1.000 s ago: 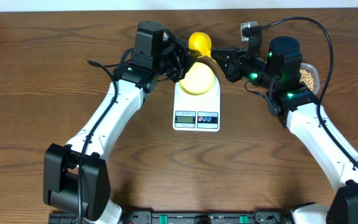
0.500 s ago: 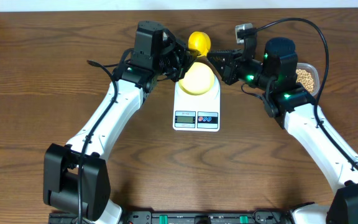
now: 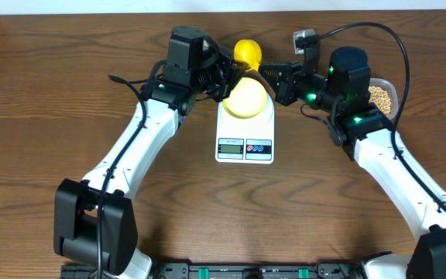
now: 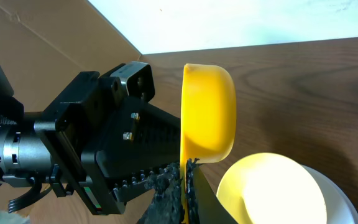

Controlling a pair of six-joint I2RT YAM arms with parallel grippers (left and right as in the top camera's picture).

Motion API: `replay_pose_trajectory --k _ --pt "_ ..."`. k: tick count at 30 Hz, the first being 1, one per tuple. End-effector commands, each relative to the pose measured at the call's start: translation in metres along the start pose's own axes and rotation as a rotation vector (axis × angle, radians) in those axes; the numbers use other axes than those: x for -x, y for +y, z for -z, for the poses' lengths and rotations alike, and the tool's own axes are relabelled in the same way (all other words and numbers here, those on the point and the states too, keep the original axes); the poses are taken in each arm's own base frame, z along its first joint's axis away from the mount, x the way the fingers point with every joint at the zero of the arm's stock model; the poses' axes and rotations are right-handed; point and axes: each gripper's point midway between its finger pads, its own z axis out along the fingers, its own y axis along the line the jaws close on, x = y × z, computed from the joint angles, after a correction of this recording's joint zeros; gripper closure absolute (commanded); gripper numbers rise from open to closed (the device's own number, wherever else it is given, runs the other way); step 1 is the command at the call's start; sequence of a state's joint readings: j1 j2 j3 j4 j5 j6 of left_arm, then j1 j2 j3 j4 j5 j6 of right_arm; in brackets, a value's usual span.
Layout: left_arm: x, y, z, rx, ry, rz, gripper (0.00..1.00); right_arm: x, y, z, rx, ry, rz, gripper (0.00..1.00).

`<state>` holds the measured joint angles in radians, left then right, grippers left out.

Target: Scoop item into bowl and weigh 50g on scale

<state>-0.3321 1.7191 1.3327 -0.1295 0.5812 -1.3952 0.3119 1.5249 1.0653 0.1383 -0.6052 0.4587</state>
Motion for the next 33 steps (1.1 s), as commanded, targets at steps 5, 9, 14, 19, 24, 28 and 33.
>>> replay_pose_trajectory --k 5,9,14,19,24,28,33 --pt "-0.003 -0.009 0.004 -0.021 -0.005 -0.008 0.70 0.006 0.004 -0.001 0.007 -0.009 0.020 0.99" --pt "0.003 -0.009 0.005 -0.016 -0.044 -0.058 0.51 0.011 -0.005 0.003 -0.011 -0.022 0.013 0.99" --pt "0.016 -0.009 0.007 -0.008 -0.106 -0.170 0.44 0.017 -0.025 0.014 -0.050 -0.032 -0.019 0.99" --pt "0.039 -0.013 0.014 -0.002 -0.192 -0.385 0.38 0.016 -0.050 0.027 -0.110 -0.018 -0.055 0.99" --pt "0.051 -0.020 0.024 0.012 -0.214 -0.551 0.31 0.016 -0.066 0.036 -0.172 0.001 -0.059 0.99" --pt "0.053 -0.023 0.035 0.077 -0.203 -0.694 0.31 0.024 -0.075 0.047 -0.244 0.034 -0.028 0.99" --pt "0.048 -0.025 0.050 0.178 -0.174 -0.853 0.31 0.038 -0.073 0.060 -0.327 0.077 0.032 0.99"
